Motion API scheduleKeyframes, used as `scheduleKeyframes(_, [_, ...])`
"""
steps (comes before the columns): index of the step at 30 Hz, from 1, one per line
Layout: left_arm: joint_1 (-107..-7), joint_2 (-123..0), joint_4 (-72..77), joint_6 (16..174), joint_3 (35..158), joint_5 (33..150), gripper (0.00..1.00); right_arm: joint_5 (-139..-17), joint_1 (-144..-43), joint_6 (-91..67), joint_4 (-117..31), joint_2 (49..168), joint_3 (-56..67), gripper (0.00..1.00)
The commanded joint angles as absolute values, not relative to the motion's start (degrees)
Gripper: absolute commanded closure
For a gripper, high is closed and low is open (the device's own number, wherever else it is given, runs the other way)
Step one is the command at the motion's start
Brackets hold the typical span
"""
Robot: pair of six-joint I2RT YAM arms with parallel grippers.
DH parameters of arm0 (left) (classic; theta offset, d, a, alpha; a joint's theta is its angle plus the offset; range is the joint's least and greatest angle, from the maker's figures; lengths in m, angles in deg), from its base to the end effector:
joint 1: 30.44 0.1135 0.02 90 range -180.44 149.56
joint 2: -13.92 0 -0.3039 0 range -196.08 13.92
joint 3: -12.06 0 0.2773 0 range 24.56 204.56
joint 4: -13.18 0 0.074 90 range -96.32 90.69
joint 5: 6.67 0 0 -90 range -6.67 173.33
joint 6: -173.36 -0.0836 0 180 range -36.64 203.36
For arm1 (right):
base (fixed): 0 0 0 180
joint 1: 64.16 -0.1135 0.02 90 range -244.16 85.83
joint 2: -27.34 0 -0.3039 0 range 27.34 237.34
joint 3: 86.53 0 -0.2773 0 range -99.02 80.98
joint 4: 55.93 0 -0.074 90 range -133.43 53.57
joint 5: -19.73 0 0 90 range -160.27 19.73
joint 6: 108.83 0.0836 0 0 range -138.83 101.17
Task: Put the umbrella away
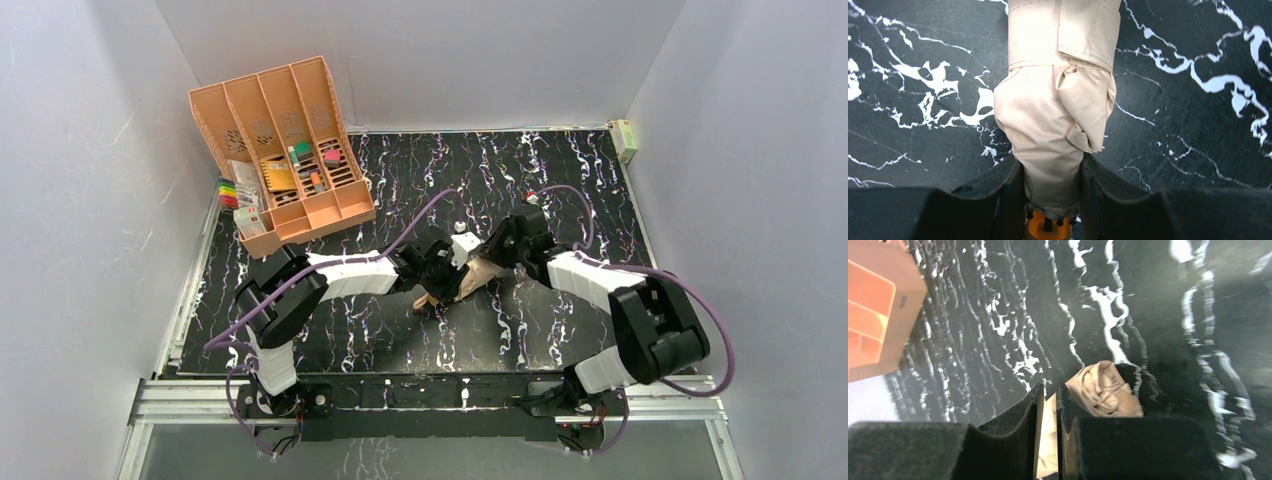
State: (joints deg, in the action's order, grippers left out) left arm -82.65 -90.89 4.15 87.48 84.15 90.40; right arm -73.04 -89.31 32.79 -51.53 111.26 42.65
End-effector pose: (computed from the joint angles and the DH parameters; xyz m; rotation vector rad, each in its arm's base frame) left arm 0.2664 -0.3604 0.1529 1.0294 2.1457 -0.6324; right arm 0.3106 0.1503 0.1684 0.5089 2.2857 0.7614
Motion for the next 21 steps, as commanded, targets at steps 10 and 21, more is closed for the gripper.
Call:
scheduleKeyframes(10, [-76.9, -93.1, -14.5, 71.1, 93.5, 105.9, 0.3, -58.3, -85.8, 13.4, -24.4, 100.0, 32.0, 0.65])
scheduleKeyframes(21, [-70.8, -75.1, -10.4, 81.6, 87.0, 102.9, 0.16, -60.7, -85.7, 7.7, -21.4, 97.9, 32.1, 0.57])
